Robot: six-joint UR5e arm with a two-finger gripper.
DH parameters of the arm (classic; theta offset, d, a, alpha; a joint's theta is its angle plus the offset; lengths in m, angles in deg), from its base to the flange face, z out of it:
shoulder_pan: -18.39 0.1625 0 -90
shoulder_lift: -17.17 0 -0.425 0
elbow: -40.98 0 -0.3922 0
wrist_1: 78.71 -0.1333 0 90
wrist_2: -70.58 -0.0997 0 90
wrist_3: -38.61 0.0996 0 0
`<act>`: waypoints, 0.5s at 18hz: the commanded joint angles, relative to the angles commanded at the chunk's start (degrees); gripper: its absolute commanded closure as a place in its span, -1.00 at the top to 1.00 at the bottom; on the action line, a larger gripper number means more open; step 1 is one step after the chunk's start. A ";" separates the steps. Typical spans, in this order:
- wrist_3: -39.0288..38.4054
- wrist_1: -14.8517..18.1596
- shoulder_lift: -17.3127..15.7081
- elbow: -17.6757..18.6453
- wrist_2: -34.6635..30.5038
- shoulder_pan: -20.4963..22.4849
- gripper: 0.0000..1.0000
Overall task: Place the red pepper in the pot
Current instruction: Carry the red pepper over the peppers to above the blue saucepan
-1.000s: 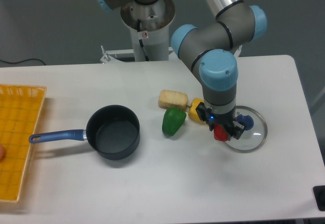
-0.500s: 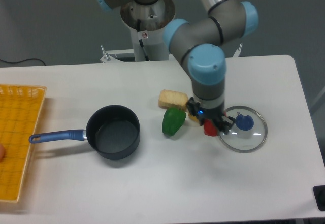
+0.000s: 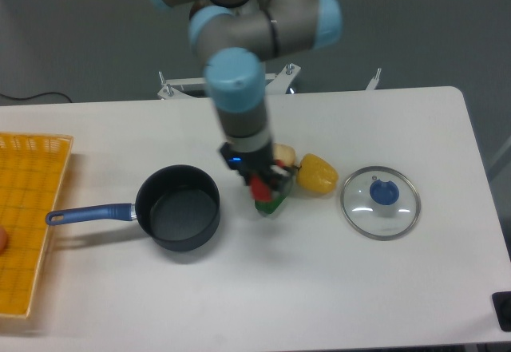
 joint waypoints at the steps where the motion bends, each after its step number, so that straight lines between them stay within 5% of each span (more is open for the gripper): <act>1: -1.41 -0.09 0.26 0.00 -0.09 -1.06 -0.86; 9: -3.01 -1.67 3.43 0.43 -0.44 -5.90 -0.86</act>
